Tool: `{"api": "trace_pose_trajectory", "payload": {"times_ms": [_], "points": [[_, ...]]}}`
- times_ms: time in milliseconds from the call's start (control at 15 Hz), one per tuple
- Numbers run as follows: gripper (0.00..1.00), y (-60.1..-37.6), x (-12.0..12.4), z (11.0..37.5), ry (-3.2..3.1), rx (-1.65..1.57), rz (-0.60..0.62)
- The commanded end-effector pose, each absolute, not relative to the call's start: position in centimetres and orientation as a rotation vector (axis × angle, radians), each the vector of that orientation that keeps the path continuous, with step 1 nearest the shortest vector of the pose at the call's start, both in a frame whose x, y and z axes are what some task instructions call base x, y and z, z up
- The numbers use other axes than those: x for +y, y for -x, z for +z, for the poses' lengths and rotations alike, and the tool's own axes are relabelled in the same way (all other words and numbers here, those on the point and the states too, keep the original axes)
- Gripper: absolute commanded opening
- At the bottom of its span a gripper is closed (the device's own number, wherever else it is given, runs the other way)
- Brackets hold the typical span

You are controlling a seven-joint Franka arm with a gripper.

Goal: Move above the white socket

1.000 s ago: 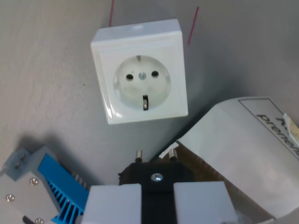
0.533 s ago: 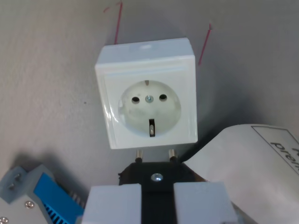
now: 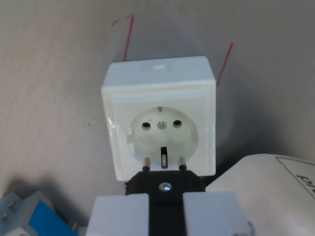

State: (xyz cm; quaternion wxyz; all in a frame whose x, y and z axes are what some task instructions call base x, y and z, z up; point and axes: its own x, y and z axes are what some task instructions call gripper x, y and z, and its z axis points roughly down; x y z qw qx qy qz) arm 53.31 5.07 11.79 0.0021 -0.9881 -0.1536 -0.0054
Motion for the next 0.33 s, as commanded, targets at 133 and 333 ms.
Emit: {"api": "trace_pose_trajectory", "payload": {"times_ms": [133, 333], "points": [[0.00, -54.50, 5.29, 10.98, 3.014, -0.523, -0.001], [0.00, -54.58, 5.31, 10.76, 3.015, -0.521, -0.003]]}}
